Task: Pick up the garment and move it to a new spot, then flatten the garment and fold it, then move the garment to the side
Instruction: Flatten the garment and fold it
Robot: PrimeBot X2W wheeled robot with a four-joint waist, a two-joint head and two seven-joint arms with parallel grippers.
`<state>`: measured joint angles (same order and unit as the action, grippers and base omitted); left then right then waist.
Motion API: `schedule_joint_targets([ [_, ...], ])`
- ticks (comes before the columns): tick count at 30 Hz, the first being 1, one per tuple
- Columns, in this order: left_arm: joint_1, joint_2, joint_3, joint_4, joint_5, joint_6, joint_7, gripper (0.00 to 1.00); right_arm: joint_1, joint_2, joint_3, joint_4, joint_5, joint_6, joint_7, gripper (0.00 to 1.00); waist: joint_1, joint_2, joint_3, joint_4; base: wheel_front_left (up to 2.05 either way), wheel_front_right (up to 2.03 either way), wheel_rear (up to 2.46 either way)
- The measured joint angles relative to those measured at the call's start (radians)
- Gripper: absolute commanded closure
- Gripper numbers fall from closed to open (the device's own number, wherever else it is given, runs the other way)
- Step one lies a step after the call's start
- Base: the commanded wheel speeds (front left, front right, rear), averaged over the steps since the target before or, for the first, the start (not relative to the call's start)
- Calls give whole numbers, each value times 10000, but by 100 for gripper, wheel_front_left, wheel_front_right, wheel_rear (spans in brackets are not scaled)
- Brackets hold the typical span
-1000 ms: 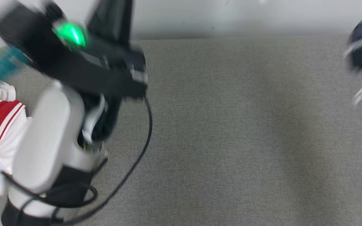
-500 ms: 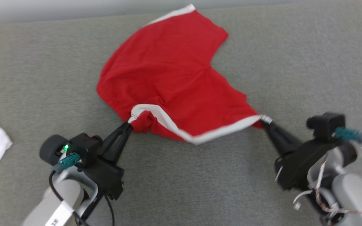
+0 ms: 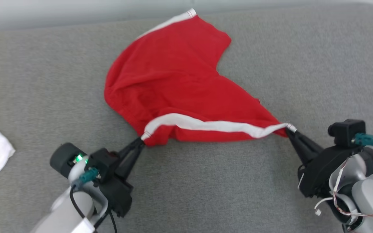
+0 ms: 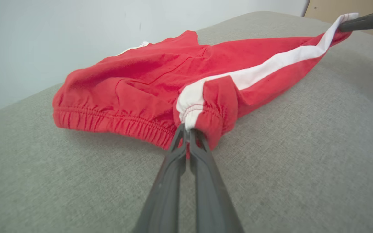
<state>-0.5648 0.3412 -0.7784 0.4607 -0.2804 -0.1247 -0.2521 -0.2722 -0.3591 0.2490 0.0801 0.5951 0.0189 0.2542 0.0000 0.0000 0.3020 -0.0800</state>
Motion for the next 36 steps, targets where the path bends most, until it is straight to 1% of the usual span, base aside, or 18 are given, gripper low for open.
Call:
schedule_joint_targets([
  [5, 662, 236, -138, -874, 0, 0, -12, 100, 336, 178, 339, 397, 17, 259, -77, 100, -1, -1, -576, 318, 0, 0, 0],
  [9, 1389, 531, -355, -1444, 0, 0, -12, 100, 821, 196, 514, 616, 31, 353, -79, 100, -1, -1, -1042, 550, 0, 0, 0],
  [11, 1684, 566, -499, -1569, 0, 0, -12, 100, 1105, 176, 529, 694, 52, 374, -77, 100, -2, -1, -1250, 661, 0, 0, 0],
  [14, 1903, 596, -593, -1672, -13, 0, -12, 100, 1484, 69, 675, 771, 119, 491, 15, 100, -2, -1, -1522, 832, 0, 0, 0],
  [20, 2111, 945, -568, -1668, -25, 0, -12, 100, 1713, -176, 1045, 782, 113, 669, 290, 100, -2, -1, -1847, 1042, 0, 0, 0],
  [21, 2150, 988, -585, -1661, -23, 0, -12, 70, 1725, -232, 1045, 782, 113, 692, 293, 100, -2, -1, -1868, 1048, 0, 0, 0],
  [22, 2182, 1039, -612, -1661, -12, 0, -12, 46, 1725, -267, 1045, 780, 113, 692, 328, 100, -2, -1, -1878, 1042, 0, 0, 0],
  [23, 2237, 1085, -617, -1655, -8, 0, -12, 0, 1725, -288, 1058, 779, 111, 694, 368, 100, -2, -1, -1881, 1030, 0, 0, 0],
  [26, 2433, 1183, -777, -1569, 33, -2, -13, 0, 1726, -334, 1227, 780, 105, 713, 466, 100, -2, -1, -1879, 988, 0, 0, 0],
  [28, 2568, 1202, -821, -1488, 75, -2, -12, 0, 1757, -355, 1425, 780, 105, 796, 554, 100, -2, -1, -1875, 969, 0, 0, 0],
  [30, 2681, 1227, -825, -1421, 75, -2, -12, 0, 1829, -378, 1570, 798, 104, 842, 663, 75, -2, -1, -1873, 961, 0, 0, 0],
  [31, 2741, 1254, -826, -1381, 75, -2, -12, 0, 1846, -428, 1666, 807, 104, 872, 754, 70, -2, -1, -1874, 961, 0, 0, 0],
  [32, 2792, 1281, -826, -1327, 75, -2, -12, 0, 1868, -476, 1732, 809, 104, 886, 821, 58, -2, -1, -1877, 963, 0, 0, 0],
  [33, 2852, 1315, -815, -1300, 75, -2, -12, 0, 1900, -535, 1758, 811, 104, 903, 848, 0, -1, -1, -1882, 968, 0, 0, 0],
  [36, 3099, 1373, -690, -1179, 71, -2, -12, 0, 2044, -798, 1760, 886, 100, 913, 965, 0, -1, -1, -1912, 997, 0, 0, 0],
])
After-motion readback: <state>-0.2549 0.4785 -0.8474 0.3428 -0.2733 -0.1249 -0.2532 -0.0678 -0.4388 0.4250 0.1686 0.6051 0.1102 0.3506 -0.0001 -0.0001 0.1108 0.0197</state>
